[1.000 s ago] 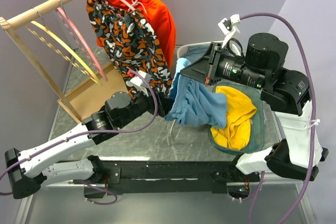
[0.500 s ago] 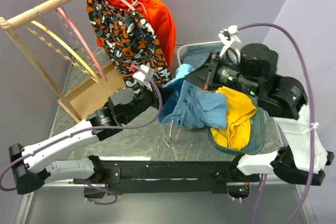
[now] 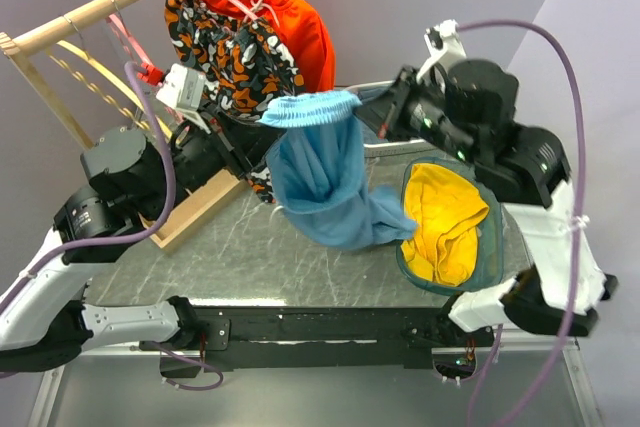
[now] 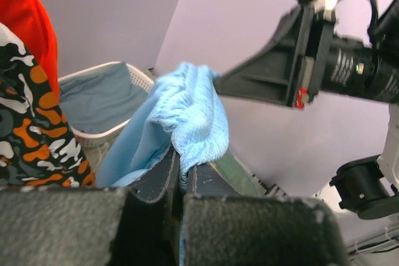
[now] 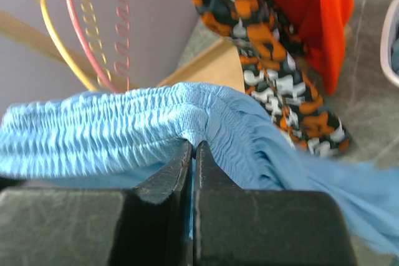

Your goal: Place the shorts on the hanger

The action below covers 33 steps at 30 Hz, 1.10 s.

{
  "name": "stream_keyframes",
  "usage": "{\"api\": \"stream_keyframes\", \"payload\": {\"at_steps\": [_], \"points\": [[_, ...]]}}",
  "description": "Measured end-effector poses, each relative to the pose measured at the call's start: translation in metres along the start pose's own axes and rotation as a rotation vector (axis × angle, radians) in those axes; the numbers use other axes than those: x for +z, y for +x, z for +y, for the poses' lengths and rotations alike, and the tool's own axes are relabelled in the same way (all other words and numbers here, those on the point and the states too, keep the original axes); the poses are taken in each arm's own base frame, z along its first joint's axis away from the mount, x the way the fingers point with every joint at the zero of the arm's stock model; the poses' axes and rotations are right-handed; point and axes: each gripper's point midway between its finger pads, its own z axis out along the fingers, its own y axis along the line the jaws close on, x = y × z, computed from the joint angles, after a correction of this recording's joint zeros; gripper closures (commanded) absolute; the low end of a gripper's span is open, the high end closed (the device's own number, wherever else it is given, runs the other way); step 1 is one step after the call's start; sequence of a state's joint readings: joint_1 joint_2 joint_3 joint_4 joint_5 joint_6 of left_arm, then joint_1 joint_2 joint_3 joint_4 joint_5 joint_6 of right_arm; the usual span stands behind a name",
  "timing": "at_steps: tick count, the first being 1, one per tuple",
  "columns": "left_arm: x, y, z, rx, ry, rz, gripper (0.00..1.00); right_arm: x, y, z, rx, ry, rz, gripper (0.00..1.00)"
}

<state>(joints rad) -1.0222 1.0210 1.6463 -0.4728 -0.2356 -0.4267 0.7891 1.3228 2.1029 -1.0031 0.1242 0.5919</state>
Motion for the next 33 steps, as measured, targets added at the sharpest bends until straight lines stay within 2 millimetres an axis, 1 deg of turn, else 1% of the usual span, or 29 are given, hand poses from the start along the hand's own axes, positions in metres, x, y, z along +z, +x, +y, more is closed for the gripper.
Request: {"api": "stream_keyframes", "payload": {"at_steps": [1,3,5,8,11,13,15,18,19,20,22,23,25,26,28,29,30,31,33], "points": [[0.000,-0.002,0.000,0.006,-0.004,0.008,0.99,0.007,-0.006,0.004,-0.001,-0.005,-0.006,1.00],[0.003,0.000,-0.001,0.018,-0.011,0.028,0.99,0.019,-0.016,0.004,-0.001,0.000,-0.020,1.00],[0.007,0.004,0.000,0.027,-0.020,0.050,0.99,0.026,-0.017,-0.001,0.002,0.010,-0.013,1.00],[0.012,0.015,0.004,0.037,-0.036,0.087,0.99,0.033,-0.013,-0.011,0.009,0.026,0.009,1.00],[0.016,0.025,0.007,0.033,-0.053,0.113,0.99,0.039,0.002,-0.025,0.015,0.050,0.040,1.00],[0.018,0.034,0.012,0.021,-0.071,0.128,0.99,0.042,0.020,-0.037,0.018,0.066,0.067,1.00],[0.020,0.051,0.020,0.008,-0.099,0.158,0.99,0.042,0.046,-0.054,0.025,0.094,0.106,1.00],[0.025,0.088,0.039,-0.014,-0.167,0.219,0.99,0.037,0.086,-0.087,0.045,0.160,0.151,1.00],[0.026,0.103,0.047,-0.018,-0.200,0.242,0.99,0.036,0.096,-0.096,0.050,0.181,0.158,0.99],[0.027,0.118,0.056,-0.022,-0.230,0.266,0.99,0.034,0.107,-0.107,0.058,0.206,0.162,0.95],[0.026,0.151,0.075,-0.038,-0.305,0.310,0.99,0.033,0.128,-0.128,0.073,0.259,0.178,0.90],[0.024,0.167,0.085,-0.044,-0.345,0.332,0.99,0.035,0.138,-0.138,0.080,0.281,0.185,0.81],[0.021,0.193,0.103,-0.053,-0.410,0.362,0.99,0.041,0.158,-0.153,0.091,0.317,0.214,0.68],[0.017,0.209,0.113,-0.055,-0.452,0.383,0.99,0.046,0.170,-0.161,0.096,0.333,0.233,0.60],[0.012,0.228,0.132,-0.057,-0.528,0.395,0.99,0.054,0.194,-0.180,0.094,0.383,0.278,0.53],[0.010,0.237,0.142,-0.061,-0.570,0.401,0.99,0.057,0.208,-0.192,0.094,0.417,0.305,0.45],[0.009,0.244,0.150,-0.064,-0.605,0.402,0.99,0.058,0.224,-0.203,0.092,0.448,0.339,0.42],[0.008,0.252,0.158,-0.065,-0.638,0.406,0.94,0.058,0.235,-0.211,0.094,0.471,0.363,0.40],[0.006,0.269,0.174,-0.064,-0.691,0.422,0.84,0.056,0.249,-0.221,0.094,0.495,0.392,0.39]]}}
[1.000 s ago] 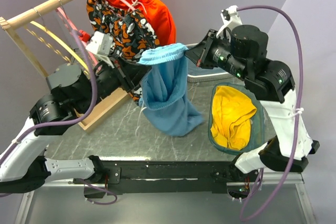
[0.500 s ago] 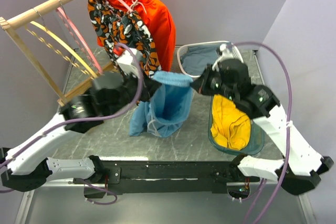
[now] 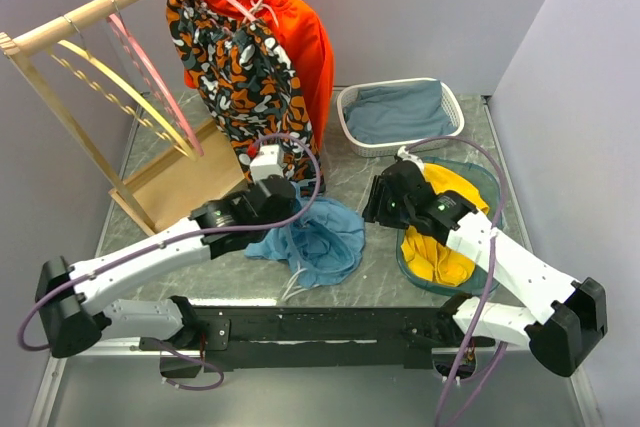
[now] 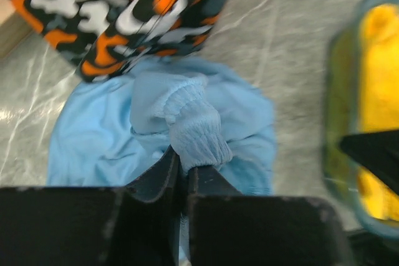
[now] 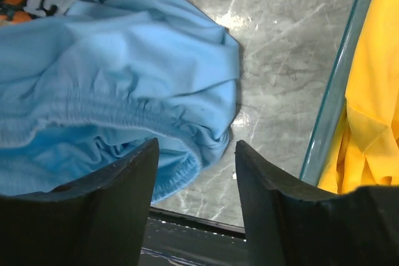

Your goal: Place the shorts on the hanger

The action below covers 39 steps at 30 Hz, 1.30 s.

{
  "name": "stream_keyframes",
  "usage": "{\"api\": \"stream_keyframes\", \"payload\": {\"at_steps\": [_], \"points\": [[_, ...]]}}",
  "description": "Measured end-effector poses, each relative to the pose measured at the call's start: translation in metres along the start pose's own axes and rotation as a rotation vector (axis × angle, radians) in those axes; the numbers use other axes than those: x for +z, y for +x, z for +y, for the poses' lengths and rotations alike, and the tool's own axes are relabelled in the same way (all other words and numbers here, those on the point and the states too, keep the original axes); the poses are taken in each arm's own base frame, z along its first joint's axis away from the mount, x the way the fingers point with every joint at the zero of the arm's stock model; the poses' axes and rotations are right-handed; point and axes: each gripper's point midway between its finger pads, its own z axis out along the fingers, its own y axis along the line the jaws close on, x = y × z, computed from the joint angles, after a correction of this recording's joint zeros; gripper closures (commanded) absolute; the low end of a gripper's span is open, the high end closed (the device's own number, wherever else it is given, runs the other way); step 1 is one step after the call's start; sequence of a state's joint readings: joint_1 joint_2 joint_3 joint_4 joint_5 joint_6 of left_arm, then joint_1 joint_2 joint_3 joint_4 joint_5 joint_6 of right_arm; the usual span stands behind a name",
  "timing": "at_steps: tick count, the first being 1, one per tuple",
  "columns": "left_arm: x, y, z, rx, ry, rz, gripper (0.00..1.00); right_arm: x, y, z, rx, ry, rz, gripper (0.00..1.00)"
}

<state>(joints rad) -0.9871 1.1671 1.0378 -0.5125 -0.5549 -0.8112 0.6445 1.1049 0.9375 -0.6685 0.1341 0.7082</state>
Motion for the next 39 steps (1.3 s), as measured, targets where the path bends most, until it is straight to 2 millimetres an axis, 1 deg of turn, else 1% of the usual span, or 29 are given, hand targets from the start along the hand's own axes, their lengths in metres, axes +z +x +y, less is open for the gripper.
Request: {"api": "stream_keyframes", "payload": {"at_steps": [1,3,4,6,7,8,10,14,17,19,20,21,23,25,26,27,28,29,30,32,33,34,39], "points": [[0.007,0.009,0.007,0.003,-0.024,0.014,0.75,0.001,0.004,-0.003,0.000,0.006,0.007,0.37],[0.015,0.025,0.016,0.017,-0.052,0.042,0.66,0.001,0.003,-0.002,0.000,0.000,0.000,0.36],[0.017,0.031,0.019,0.024,-0.061,0.056,0.54,-0.001,0.001,0.001,0.002,-0.015,-0.013,0.35],[0.020,0.039,0.022,0.034,-0.068,0.073,0.46,-0.004,-0.003,0.005,0.007,-0.044,-0.040,0.35],[0.019,0.039,0.022,0.038,-0.065,0.077,0.39,-0.006,-0.004,0.006,0.009,-0.055,-0.047,0.34],[0.019,0.039,0.021,0.040,-0.055,0.077,0.36,-0.008,-0.006,0.008,0.011,-0.068,-0.057,0.34],[0.016,0.038,0.014,0.049,-0.015,0.086,0.32,-0.008,-0.006,0.010,0.012,-0.081,-0.066,0.34],[-0.001,0.037,-0.006,0.109,0.113,0.105,0.33,-0.007,-0.005,0.010,0.012,-0.084,-0.068,0.34],[-0.023,0.037,-0.031,0.188,0.209,0.111,0.32,-0.007,-0.005,0.011,0.012,-0.086,-0.070,0.34],[-0.041,0.031,-0.051,0.218,0.274,0.104,0.32,-0.007,-0.006,0.012,0.013,-0.091,-0.072,0.34],[-0.051,0.025,-0.062,0.221,0.307,0.094,0.32,-0.007,-0.006,0.012,0.012,-0.094,-0.072,0.34],[-0.064,0.012,-0.074,0.212,0.346,0.073,0.32,-0.007,-0.006,0.013,0.013,-0.097,-0.072,0.34],[-0.083,-0.013,-0.087,0.180,0.391,0.027,0.32,-0.008,-0.006,0.015,0.013,-0.105,-0.071,0.34],[-0.104,-0.050,-0.093,0.132,0.412,-0.046,0.32,-0.007,-0.007,0.016,0.014,-0.112,-0.073,0.34],[-0.117,-0.073,-0.095,0.102,0.415,-0.091,0.32,-0.007,-0.007,0.016,0.014,-0.114,-0.074,0.34],[-0.127,-0.092,-0.095,0.076,0.412,-0.132,0.32,-0.007,-0.006,0.017,0.015,-0.117,-0.074,0.34],[-0.137,-0.113,-0.092,0.048,0.397,-0.182,0.32,-0.006,-0.006,0.017,0.015,-0.119,-0.073,0.34],[-0.145,-0.128,-0.089,0.029,0.379,-0.215,0.33,-0.006,-0.006,0.018,0.015,-0.123,-0.074,0.34],[-0.152,-0.148,-0.083,0.004,0.343,-0.261,0.33,-0.006,-0.006,0.018,0.015,-0.125,-0.074,0.34],[-0.162,-0.175,-0.071,-0.030,0.280,-0.325,0.32,-0.005,-0.004,0.018,0.015,-0.129,-0.068,0.34],[-0.164,-0.184,-0.066,-0.040,0.254,-0.347,0.32,-0.004,-0.003,0.018,0.014,-0.130,-0.063,0.34],[-0.166,-0.199,-0.058,-0.056,0.206,-0.382,0.33,-0.004,-0.002,0.018,0.014,-0.132,-0.061,0.34],[-0.167,-0.244,-0.018,-0.089,0.005,-0.489,0.34,-0.004,-0.002,0.022,0.016,-0.150,-0.060,0.34]]}}
